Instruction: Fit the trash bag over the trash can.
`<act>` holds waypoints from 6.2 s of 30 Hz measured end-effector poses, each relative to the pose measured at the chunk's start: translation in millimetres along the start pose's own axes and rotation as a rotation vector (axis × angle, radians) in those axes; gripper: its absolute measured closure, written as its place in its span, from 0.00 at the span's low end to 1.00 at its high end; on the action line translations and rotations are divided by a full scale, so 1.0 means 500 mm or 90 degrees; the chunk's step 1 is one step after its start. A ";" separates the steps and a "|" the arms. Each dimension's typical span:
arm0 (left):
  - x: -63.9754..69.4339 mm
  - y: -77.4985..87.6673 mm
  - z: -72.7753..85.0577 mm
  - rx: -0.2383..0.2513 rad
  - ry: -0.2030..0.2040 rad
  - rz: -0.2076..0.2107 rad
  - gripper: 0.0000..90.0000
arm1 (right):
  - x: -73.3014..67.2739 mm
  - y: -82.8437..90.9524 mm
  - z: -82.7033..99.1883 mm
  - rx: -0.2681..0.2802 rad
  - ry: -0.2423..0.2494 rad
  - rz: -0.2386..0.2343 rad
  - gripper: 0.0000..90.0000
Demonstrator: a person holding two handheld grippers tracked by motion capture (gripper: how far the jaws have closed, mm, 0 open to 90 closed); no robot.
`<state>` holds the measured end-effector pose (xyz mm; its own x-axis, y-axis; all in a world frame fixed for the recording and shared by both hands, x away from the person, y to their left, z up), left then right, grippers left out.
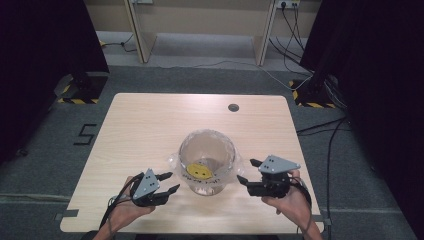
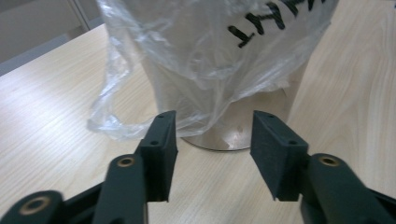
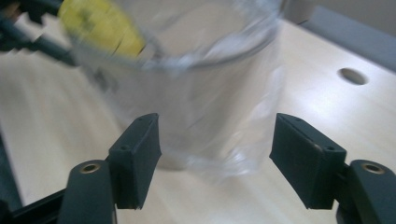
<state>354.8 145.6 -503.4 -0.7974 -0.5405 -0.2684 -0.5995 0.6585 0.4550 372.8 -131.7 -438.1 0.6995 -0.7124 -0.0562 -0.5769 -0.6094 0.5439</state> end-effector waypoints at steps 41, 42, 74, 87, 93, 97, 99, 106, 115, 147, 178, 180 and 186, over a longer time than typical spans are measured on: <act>-0.018 -0.005 0.054 -0.029 0.095 -0.014 0.41 | 0.046 -0.129 -0.158 -0.095 -0.015 0.074 0.35; -0.018 -0.005 0.054 -0.029 0.095 -0.014 0.41 | 0.046 -0.129 -0.158 -0.095 -0.015 0.074 0.35; -0.051 0.021 0.038 -0.004 0.114 -0.052 0.39 | -0.033 -0.105 -0.163 -0.100 0.055 0.047 0.34; -0.042 0.012 0.046 -0.013 0.116 -0.040 0.38 | -0.075 -0.157 -0.112 -0.169 0.050 -0.049 0.35; -0.041 0.010 0.046 -0.014 0.115 -0.039 0.38 | -0.083 -0.185 -0.099 -0.203 0.069 -0.072 0.31; -0.040 0.009 0.049 -0.017 0.115 -0.038 0.38 | -0.094 -0.189 -0.107 -0.206 0.091 -0.087 0.33; -0.040 0.009 0.049 -0.017 0.115 -0.037 0.38 | -0.103 -0.191 -0.114 -0.197 0.104 -0.113 0.34; -0.037 0.008 0.050 -0.019 0.113 -0.036 0.38 | -0.124 -0.217 -0.137 -0.200 0.112 -0.108 0.34; -0.036 0.006 0.054 -0.022 0.115 -0.035 0.38 | -0.124 -0.248 -0.104 -0.257 0.078 -0.144 0.33; -0.032 0.005 0.059 -0.028 0.112 -0.030 0.38 | -0.047 -0.280 -0.156 -0.255 0.047 -0.026 0.32; -0.043 0.011 0.084 -0.048 0.124 -0.040 0.38 | 0.030 -0.138 -0.102 -0.212 0.026 0.069 0.30; -0.043 0.011 0.084 -0.048 0.125 -0.040 0.38 | 0.028 -0.142 -0.096 -0.219 0.014 0.061 0.30; -0.043 0.012 0.084 -0.048 0.125 -0.040 0.38 | 0.031 -0.157 -0.089 -0.212 0.009 0.041 0.52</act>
<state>365.4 183.0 -530.5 -0.7258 -0.6753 -0.1309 -0.6345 0.5839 0.5064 447.6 -79.3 -444.3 0.6739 -0.7388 -0.0026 -0.4520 -0.4151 0.7896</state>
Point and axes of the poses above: each handheld gripper's, and its own axes: y roughly backward along the jaws, z roughly out of its underside, x roughly to its right, the point moved 8 cm from there along -y, roughly forward along the jaws, and after that the axes turned 9 degrees about -y, right-handed, at the moved point
